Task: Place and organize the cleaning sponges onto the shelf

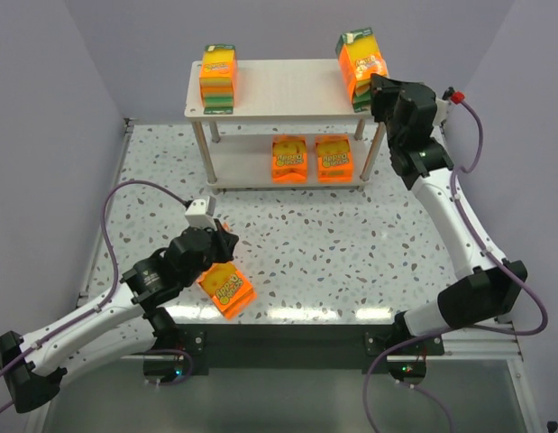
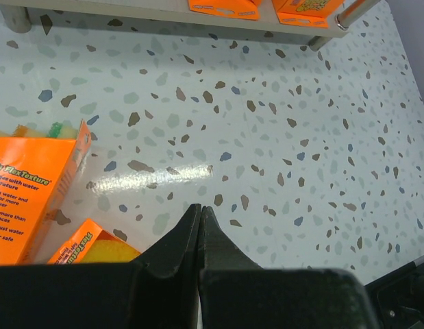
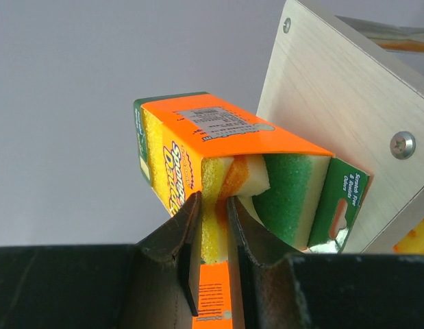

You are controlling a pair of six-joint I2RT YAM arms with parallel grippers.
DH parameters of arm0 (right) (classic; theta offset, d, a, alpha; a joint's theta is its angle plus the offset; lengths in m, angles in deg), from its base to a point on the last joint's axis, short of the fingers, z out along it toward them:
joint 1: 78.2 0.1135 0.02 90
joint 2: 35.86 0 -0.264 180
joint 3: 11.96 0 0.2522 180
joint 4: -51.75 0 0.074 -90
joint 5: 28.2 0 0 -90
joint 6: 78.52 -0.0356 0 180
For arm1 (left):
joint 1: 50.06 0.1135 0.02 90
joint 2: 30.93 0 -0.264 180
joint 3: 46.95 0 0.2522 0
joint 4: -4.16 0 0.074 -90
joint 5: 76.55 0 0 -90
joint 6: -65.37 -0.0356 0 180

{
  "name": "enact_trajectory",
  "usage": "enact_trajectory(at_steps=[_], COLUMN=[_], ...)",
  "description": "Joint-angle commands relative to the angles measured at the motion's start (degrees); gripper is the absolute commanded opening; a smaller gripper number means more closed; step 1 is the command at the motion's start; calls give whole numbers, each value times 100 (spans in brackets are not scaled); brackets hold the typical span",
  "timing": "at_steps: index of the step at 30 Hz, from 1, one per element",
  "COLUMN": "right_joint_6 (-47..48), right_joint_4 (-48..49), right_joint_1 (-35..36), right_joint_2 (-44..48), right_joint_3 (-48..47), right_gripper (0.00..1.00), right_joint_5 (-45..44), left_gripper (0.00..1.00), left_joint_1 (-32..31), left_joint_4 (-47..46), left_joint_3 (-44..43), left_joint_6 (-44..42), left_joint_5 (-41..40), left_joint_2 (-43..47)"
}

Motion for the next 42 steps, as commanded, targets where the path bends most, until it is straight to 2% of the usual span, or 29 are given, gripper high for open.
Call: enact_trajectory(at_steps=[1, 9, 12, 14, 15, 17, 18, 19, 20, 23, 26, 32, 34, 37, 38, 40, 42], right_joint_6=[-309, -125, -90, -81, -20, 147, 322, 402, 507, 693, 859, 1395, 2053, 3037, 3266, 4126, 4863], right_joint_4=[-156, -419, -236, -165, -113, 263, 361, 415, 615, 635, 985, 1188, 1084, 215, -231, -498, -972], right_joint_1=[110, 505, 515, 515, 515, 523, 515, 523, 523, 515, 515, 497, 506, 532, 576, 785, 1006], right_joint_2=[-87, -122, -149, -131, -114, -35, -26, 18, 71, 176, 422, 1318, 1704, 1969, 2109, 2233, 2295], right_joint_3=[-364, -566, -470, -443, -391, -268, -250, -241, -180, -66, 205, 1093, 1235, 1340, 1515, 1849, 2367], right_gripper=[0, 0, 3, 16, 26, 38, 51, 57, 68, 79, 82, 82, 81, 81, 81, 81, 80], right_joint_5=[-538, -1626, -1601, -1575, -1531, -1496, -1470, -1452, -1417, -1303, -1119, -434, 356, 1910, 2167, 3034, 3380], left_gripper=[0, 0, 0, 0, 0, 0, 0, 0, 0, 0, 0, 0, 0, 1, 2, 5, 9], left_joint_1=[-19, -10, -19, -10, -10, -19, -19, -10, -19, -10, -19, -10, -19, -19, -10, -10, -2], left_joint_4=[38, 153, 205, 232, 258, 267, 267, 267, 276, 232, 214, 320, 407, 662, 793, 882, 996], left_joint_3=[-251, -269, -286, -277, -277, -277, -277, -277, -277, -277, -312, -330, -348, -357, -348, -304, -217], left_joint_6=[87, 87, 96, 104, 122, 113, 113, 122, 113, 122, 122, 148, 148, 315, 394, 535, 710], left_joint_5=[-32, -67, -93, -137, -146, -181, -190, -207, -216, -225, -234, -321, -487, -777, -822, -814, -735], left_joint_2=[14, 93, 146, 190, 207, 216, 208, 199, 173, 120, 85, 233, 286, 269, 182, -54, -240])
